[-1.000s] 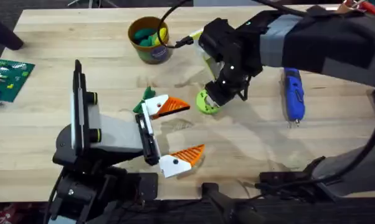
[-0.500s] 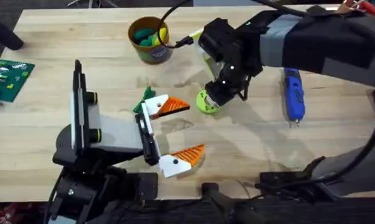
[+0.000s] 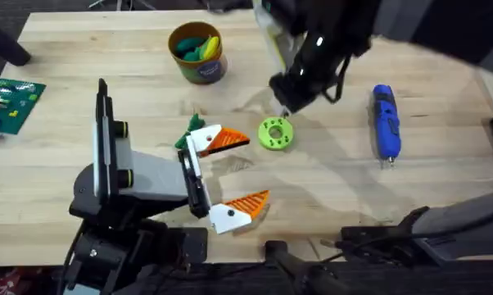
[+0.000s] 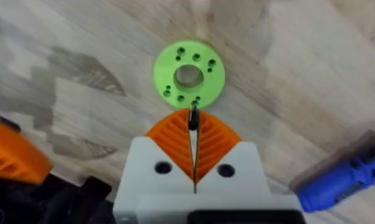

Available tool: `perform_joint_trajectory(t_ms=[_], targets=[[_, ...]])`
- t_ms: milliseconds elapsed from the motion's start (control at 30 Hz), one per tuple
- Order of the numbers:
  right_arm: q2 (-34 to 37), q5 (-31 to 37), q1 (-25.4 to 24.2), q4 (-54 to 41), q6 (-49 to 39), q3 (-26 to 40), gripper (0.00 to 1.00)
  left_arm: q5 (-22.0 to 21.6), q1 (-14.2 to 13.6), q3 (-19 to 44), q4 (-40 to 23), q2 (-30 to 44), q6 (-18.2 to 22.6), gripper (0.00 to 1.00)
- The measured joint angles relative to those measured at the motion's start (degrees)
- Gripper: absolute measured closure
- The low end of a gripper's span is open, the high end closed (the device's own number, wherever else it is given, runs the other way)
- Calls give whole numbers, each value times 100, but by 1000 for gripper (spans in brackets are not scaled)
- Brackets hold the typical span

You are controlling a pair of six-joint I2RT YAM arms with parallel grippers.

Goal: Pick up the gripper from the table and insert it into the empty holder that is missing its gripper. Then pick up a screw, insert it into the mounting hole, and use the screwdriver to tighten it. Finally, clean up the table by picking up the vegetable and placing it into the bucket.

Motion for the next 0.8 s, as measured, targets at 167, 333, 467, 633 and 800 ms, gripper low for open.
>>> perform_joint_trajectory(t_ms=[167,333,467,633,800], targets=[[-45,2,-7,-801,-133,1024,995,2,0,0,0,0,0,14],[-67,-3,-10,-1430,-239,1998,995,2,0,0,0,0,0,15],[-76,-2,39,-1629,-304,2509,995,2,0,0,0,-1,0,15],[-72,-109,327,-1668,-460,2709,995,2,0,0,0,0,2,15],[85,-234,569,-1873,-599,2997,995,2,0,0,0,0,1,13]])
